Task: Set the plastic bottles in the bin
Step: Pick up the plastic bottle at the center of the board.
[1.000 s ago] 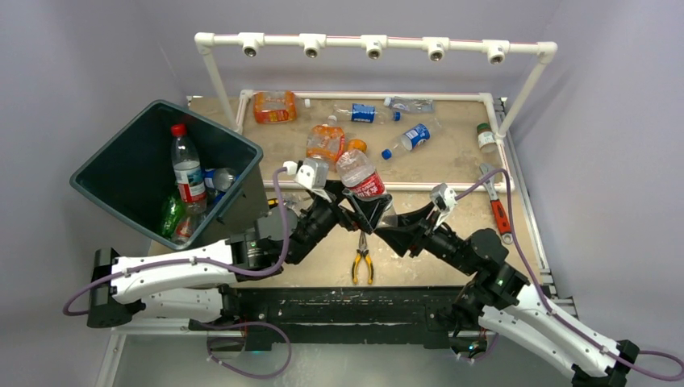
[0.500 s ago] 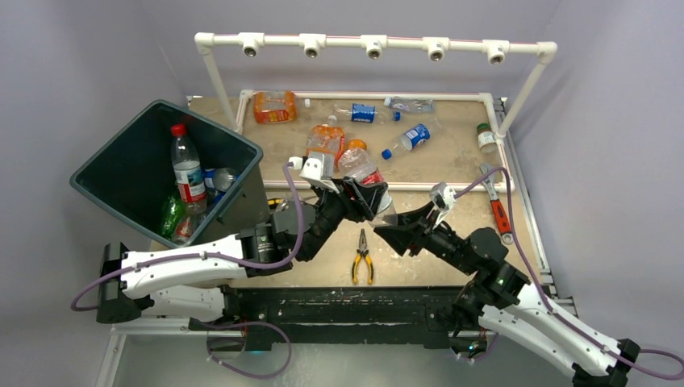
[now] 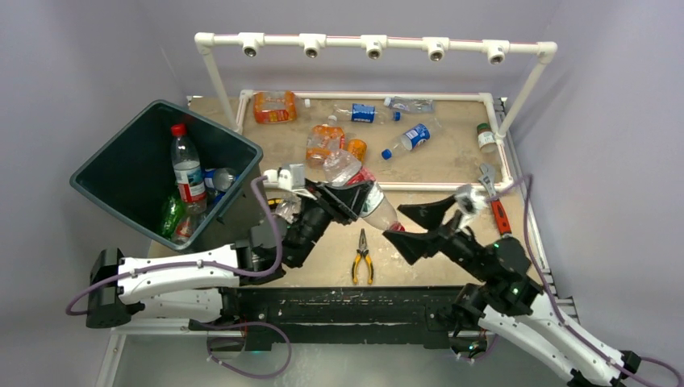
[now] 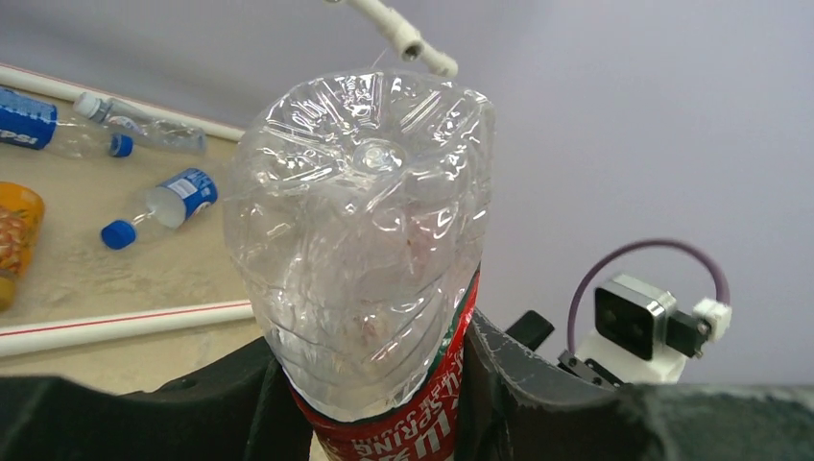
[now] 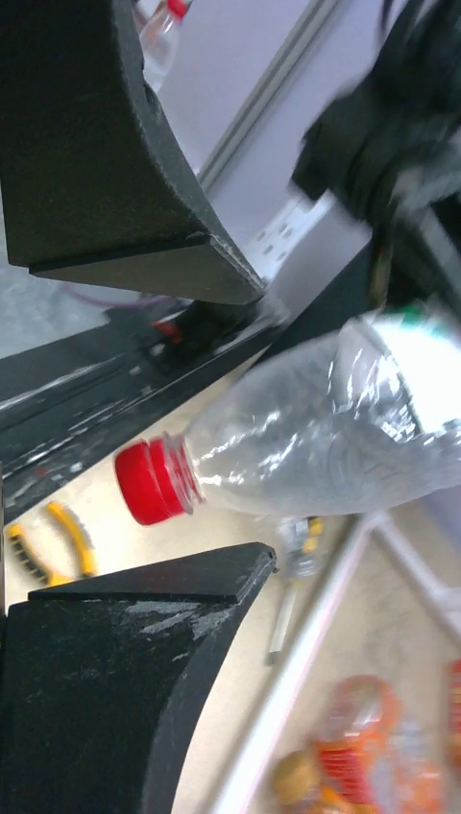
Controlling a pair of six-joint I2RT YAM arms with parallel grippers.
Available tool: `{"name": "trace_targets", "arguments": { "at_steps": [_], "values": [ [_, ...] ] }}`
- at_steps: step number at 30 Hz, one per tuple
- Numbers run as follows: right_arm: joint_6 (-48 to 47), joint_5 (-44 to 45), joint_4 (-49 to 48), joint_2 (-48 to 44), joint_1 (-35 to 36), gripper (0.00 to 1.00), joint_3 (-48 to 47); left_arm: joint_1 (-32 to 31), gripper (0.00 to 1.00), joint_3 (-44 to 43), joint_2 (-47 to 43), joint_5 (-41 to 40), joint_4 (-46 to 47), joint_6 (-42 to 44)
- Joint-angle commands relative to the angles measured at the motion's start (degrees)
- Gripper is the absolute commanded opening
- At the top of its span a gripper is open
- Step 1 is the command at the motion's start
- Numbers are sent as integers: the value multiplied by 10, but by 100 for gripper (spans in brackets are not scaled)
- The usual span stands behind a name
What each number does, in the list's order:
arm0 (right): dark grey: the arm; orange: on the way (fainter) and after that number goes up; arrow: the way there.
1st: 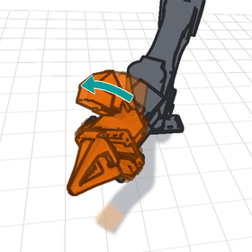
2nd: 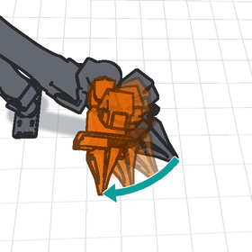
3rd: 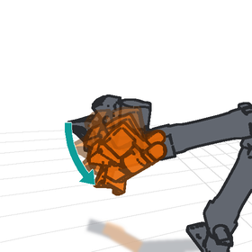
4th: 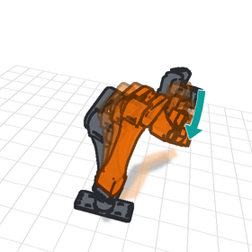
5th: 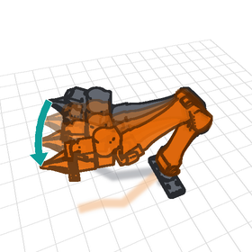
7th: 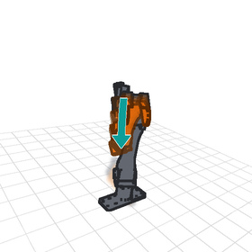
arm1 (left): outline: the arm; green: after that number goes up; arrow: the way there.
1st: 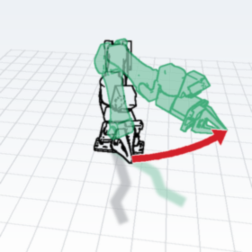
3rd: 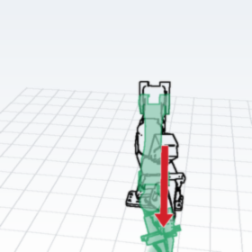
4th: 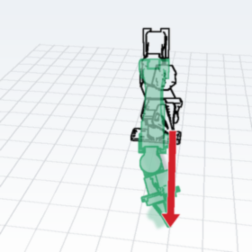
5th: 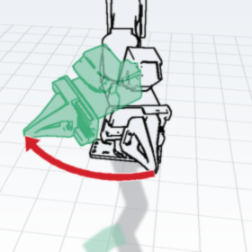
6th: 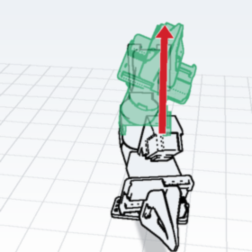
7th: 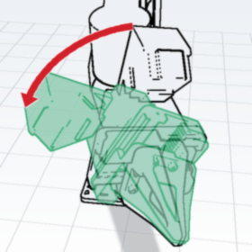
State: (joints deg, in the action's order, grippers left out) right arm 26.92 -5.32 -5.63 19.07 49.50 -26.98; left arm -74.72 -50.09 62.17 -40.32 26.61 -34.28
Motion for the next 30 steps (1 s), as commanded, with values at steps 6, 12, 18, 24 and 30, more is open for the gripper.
{"name": "trace_targets", "arguments": {
  "at_steps": [6,12,18,24,30],
  "values": [
    [77,79,-281,-127,1,92,76,-2,26,124,-31,-54,435,-66],
    [117,121,-365,-102,1,89,105,-2,17,174,11,-68,613,-112],
    [143,114,-509,-20,1,86,121,-3,14,172,45,-56,665,-143],
    [160,86,-542,29,1,86,115,-3,13,164,56,-49,667,-147],
    [164,102,-524,40,1,81,114,-3,12,164,72,-46,688,-152]
  ]
}}
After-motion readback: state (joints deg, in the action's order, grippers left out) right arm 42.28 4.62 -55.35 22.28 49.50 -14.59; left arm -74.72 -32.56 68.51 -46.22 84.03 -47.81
